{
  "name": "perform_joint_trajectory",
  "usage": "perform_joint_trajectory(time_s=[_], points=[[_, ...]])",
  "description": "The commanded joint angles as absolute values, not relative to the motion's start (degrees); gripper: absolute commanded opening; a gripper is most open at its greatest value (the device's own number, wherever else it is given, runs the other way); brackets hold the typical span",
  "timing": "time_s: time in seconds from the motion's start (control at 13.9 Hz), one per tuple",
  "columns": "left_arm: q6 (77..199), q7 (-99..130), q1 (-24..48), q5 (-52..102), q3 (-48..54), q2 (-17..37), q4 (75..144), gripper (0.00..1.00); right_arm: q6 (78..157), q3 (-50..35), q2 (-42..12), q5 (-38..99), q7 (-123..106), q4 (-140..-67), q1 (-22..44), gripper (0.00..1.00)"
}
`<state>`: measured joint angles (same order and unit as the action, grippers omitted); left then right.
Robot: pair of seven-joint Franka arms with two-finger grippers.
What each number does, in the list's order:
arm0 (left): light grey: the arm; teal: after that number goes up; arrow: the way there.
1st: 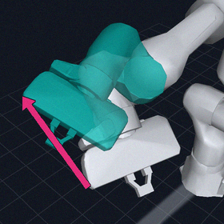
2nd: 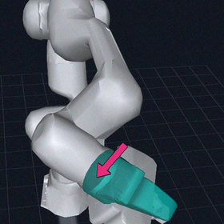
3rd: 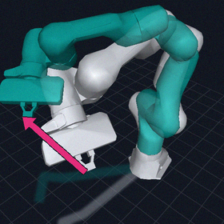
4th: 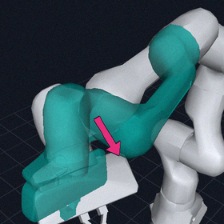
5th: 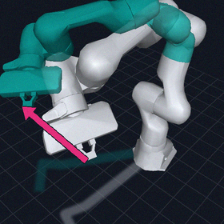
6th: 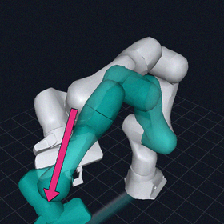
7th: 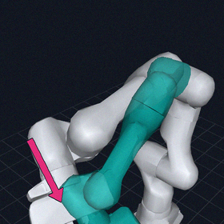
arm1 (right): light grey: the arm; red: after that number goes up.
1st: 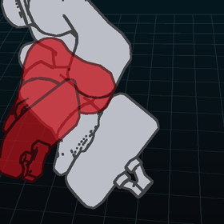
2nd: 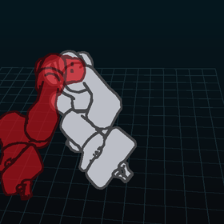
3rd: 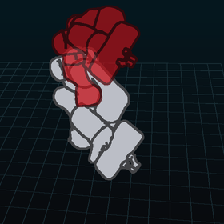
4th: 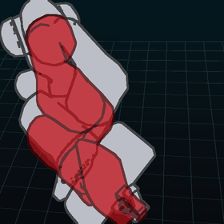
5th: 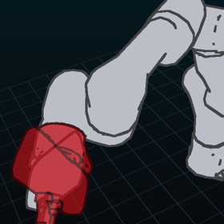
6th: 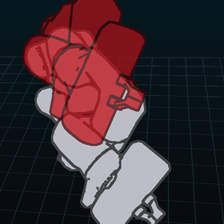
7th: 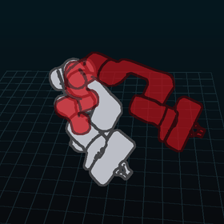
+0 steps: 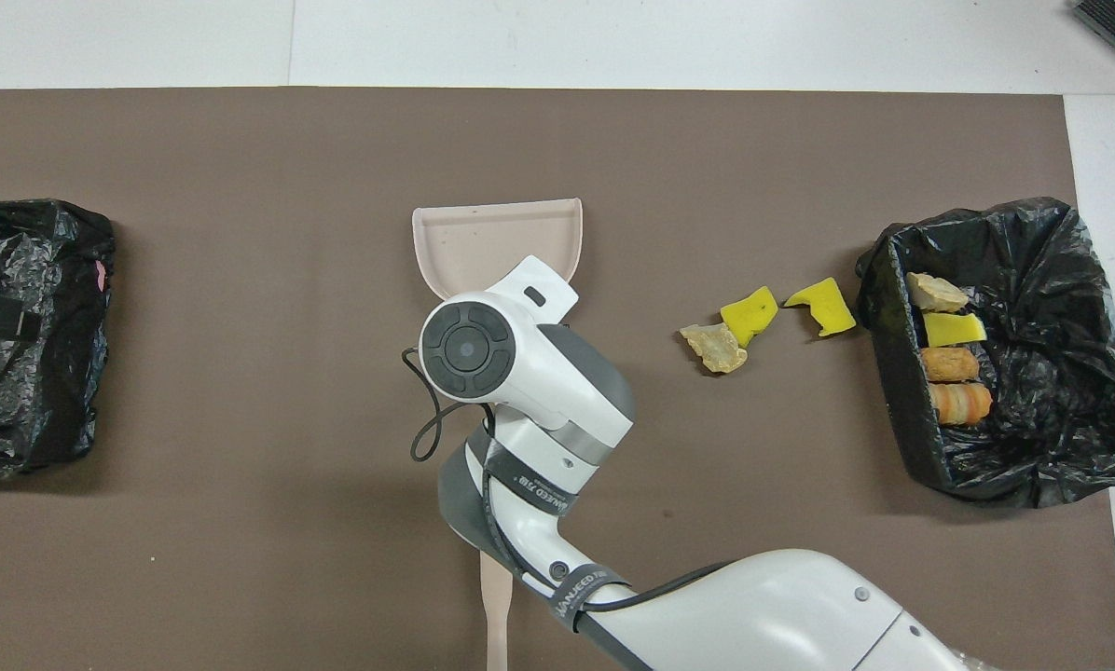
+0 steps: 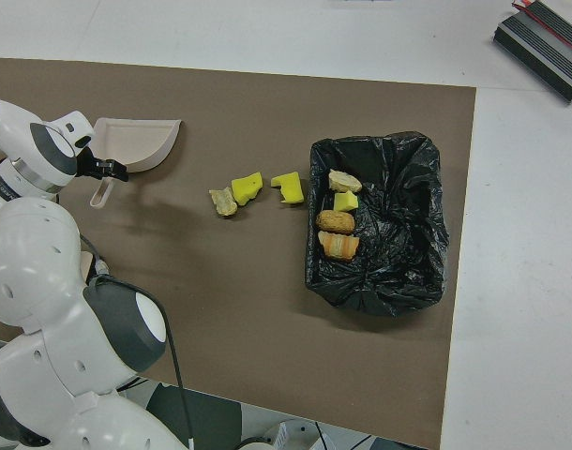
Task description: Sweep and dump trash in bin
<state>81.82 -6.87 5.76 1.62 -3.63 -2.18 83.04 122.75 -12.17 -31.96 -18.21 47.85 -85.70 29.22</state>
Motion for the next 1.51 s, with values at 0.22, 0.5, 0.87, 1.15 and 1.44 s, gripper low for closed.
perform_joint_trajectory(time_s=[0.22, 0.5, 0.87, 1.15, 1.44], points=[[81.3, -6.6, 6.5, 0.6, -4.0, -2.8, 83.1, 1.0, 116.3, -13.0, -25.2, -12.0, 48.0, -92.1, 28.7, 1.0], [85.0, -4.4, 7.6, 0.6, -3.5, -2.0, 83.8, 1.0, 113.0, -14.0, -14.0, 2.3, 49.1, -101.9, 28.6, 1.0], [98.0, 10.2, 17.3, 0.4, -3.3, 4.7, 88.1, 1.0, 119.7, -14.2, -1.3, 12.4, 55.2, -119.2, 37.0, 1.0], [109.8, 17.2, 24.0, 0.4, -3.3, 8.0, 96.3, 1.0, 122.6, -14.2, 3.2, 15.7, 57.5, -127.6, 45.5, 1.0], [118.0, 25.5, 29.8, 0.4, -3.3, 16.0, 97.9, 1.0, 130.2, -14.2, 3.2, 15.7, 63.4, -134.6, 50.3, 0.97]])
